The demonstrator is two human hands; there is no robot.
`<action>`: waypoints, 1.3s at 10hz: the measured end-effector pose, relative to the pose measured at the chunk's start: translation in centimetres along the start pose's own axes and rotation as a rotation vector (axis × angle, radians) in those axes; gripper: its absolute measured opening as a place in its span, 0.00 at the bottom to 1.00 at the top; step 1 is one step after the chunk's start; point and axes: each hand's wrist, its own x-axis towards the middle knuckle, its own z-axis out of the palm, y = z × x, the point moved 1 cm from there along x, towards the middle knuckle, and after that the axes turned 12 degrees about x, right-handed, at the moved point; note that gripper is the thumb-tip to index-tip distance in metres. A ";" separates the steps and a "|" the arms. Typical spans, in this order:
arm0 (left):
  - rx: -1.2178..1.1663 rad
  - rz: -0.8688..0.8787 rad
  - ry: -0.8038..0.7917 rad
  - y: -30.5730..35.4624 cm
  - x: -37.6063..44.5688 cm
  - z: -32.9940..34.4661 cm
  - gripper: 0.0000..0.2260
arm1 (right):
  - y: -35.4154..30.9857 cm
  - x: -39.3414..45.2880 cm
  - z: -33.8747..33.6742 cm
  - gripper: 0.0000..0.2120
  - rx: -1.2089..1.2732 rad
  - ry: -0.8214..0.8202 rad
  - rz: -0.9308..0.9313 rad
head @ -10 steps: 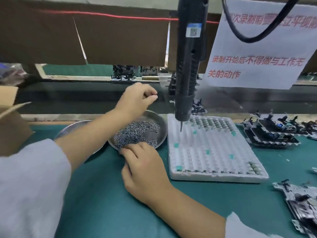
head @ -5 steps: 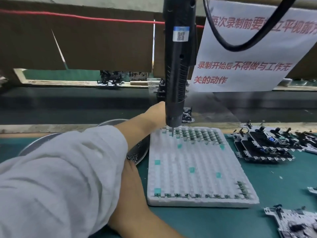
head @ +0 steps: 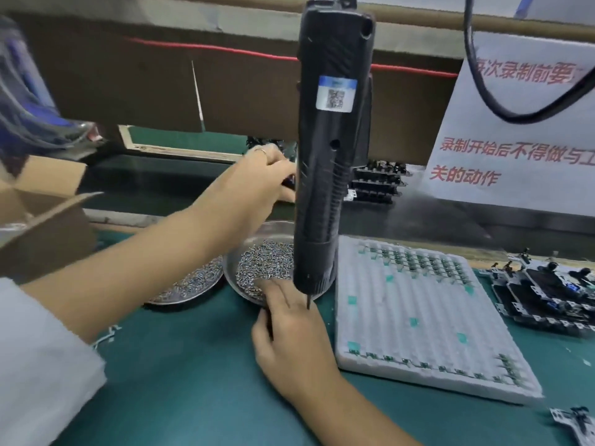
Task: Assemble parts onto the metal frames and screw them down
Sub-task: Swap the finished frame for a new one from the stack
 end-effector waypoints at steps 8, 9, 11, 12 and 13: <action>0.436 -0.163 -0.046 -10.2 -17.4 -3.6 0.18 | -2.1 -3.6 -0.4 0.17 -0.104 -0.328 -0.332; 0.616 -0.360 -0.209 -13.2 -16.4 -3.7 0.20 | -2.0 -3.6 -0.2 0.17 -0.100 -0.307 -0.317; 0.430 -0.495 -0.246 -14.9 -15.8 -2.8 0.19 | -2.0 -3.6 -0.2 0.17 -0.057 -0.297 -0.302; 0.286 -0.514 -0.147 -15.0 -15.8 -2.9 0.17 | -1.9 -3.6 -0.2 0.17 -0.041 -0.294 -0.300; 0.244 -0.523 -0.137 -15.2 -15.8 -2.8 0.17 | -1.8 -3.6 -0.2 0.17 -0.031 -0.299 -0.290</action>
